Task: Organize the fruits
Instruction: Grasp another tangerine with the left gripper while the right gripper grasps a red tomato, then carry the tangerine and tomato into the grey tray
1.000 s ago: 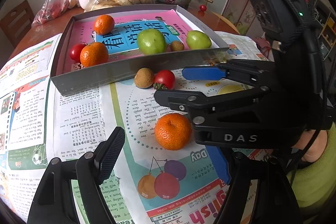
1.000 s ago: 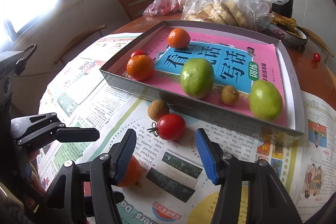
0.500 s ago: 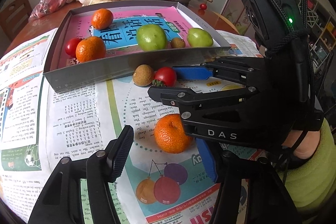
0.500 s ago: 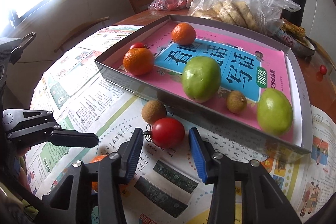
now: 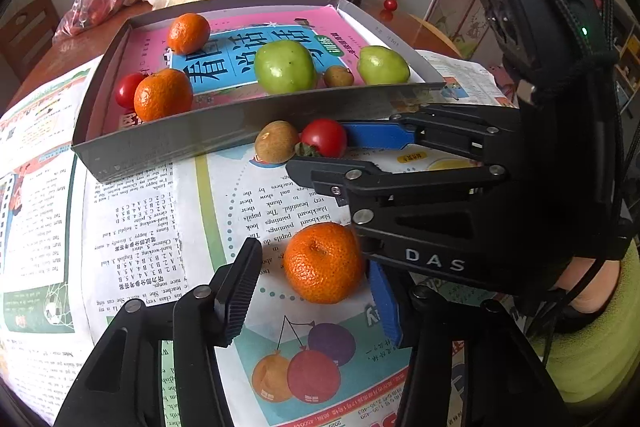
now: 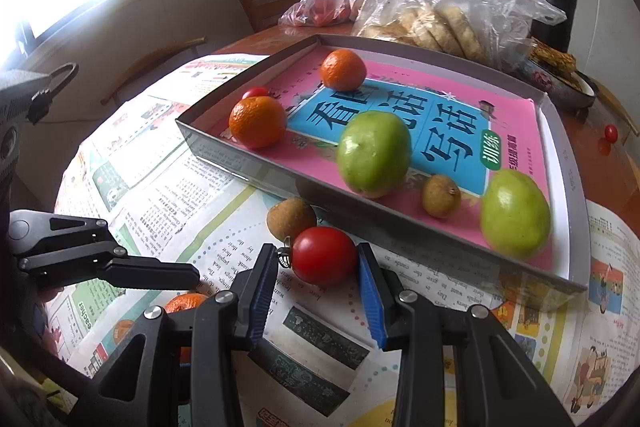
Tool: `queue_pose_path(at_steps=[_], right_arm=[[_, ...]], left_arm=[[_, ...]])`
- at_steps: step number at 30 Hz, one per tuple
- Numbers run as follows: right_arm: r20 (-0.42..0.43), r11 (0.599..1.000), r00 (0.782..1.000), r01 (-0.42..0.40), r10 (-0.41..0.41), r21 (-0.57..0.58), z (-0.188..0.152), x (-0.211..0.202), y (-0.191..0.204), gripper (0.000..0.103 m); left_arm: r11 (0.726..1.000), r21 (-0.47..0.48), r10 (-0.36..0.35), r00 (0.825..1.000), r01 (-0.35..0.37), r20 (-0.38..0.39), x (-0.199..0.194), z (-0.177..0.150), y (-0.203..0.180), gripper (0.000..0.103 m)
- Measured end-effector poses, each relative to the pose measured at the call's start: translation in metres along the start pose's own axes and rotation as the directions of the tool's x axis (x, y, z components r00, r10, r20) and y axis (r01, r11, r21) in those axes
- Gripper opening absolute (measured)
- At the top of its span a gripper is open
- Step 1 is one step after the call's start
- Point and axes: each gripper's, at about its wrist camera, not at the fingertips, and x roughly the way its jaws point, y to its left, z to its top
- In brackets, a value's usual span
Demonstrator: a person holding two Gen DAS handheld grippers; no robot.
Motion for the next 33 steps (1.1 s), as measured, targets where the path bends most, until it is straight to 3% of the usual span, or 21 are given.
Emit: queue_pose_path(at_steps=[7, 16, 33], right_arm=[[0.026, 0.999, 1.0, -0.008, 0.007, 0.036, -0.002, -0.012, -0.007, 0.04], [0.061, 0.998, 0.998, -0.008, 0.004, 0.059, -0.005, -0.029, -0.013, 0.04], [0.105, 0.993, 0.994, 0.01, -0.023, 0.119, -0.008, -0.051, -0.035, 0.04]], left_arm=[[1.0, -0.001, -0.011, 1.0, 0.011, -0.005, 0.002, 0.003, -0.004, 0.041], [0.999, -0.04, 0.009, 1.0, -0.01, -0.001, 0.0, 0.007, 0.004, 0.04], [0.987, -0.138, 0.094, 0.993, -0.083, 0.074, -0.034, 0.021, 0.046, 0.04]])
